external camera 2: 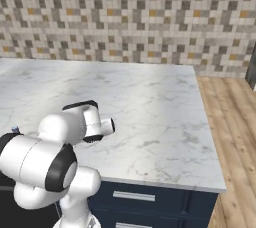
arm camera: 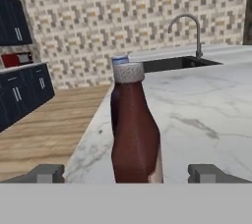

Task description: Place the ketchup and condiment bottle from the counter to the top shelf of the fridge. If the existing items in the fridge are on the top shelf, move them to other shelves.

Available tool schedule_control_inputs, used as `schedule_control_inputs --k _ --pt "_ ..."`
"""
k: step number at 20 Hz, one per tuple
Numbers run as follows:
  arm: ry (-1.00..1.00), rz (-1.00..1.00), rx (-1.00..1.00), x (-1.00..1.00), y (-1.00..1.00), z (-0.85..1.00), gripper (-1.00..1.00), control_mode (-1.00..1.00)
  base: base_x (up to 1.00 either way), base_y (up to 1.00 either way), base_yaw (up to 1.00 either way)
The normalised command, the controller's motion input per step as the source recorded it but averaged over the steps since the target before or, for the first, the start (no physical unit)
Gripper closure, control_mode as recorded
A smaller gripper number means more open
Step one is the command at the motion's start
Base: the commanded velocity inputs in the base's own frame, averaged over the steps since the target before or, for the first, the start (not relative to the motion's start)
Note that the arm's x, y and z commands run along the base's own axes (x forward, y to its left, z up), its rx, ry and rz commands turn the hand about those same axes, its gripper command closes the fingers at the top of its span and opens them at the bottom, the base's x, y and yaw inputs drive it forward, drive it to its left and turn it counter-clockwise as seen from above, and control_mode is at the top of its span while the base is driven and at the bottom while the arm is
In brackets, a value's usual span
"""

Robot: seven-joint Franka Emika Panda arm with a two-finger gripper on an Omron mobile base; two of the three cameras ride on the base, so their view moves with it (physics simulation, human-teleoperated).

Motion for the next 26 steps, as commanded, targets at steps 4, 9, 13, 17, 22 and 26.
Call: schedule_control_inputs --k 4,9,13,17,22,26 --pt "0.0 -0.01 0.0 0.01 0.08 0.0 -1.0 -1.0 0.0 0.0 0.0" --pt "0.0 -0.01 0.0 0.07 0.08 0.0 -1.0 -1.0 0.0 0.0 0.0" --pt "0.0 -0.01 0.0 0.06 0.09 0.0 -1.0 -1.0 0.0 0.0 0.0" --pt "0.0 -0.01 0.0 0.01 0.15 0.0 -1.0 -1.0 0.0 0.0 0.0" --pt "0.0 -0.01 0.0 0.0 0.21 -0.03 -1.0 -1.0 0.0 0.0 0.0" --pt "0.0 -0.01 0.0 0.01 0.15 -0.04 -1.0 -1.0 0.0 0.0 0.0"
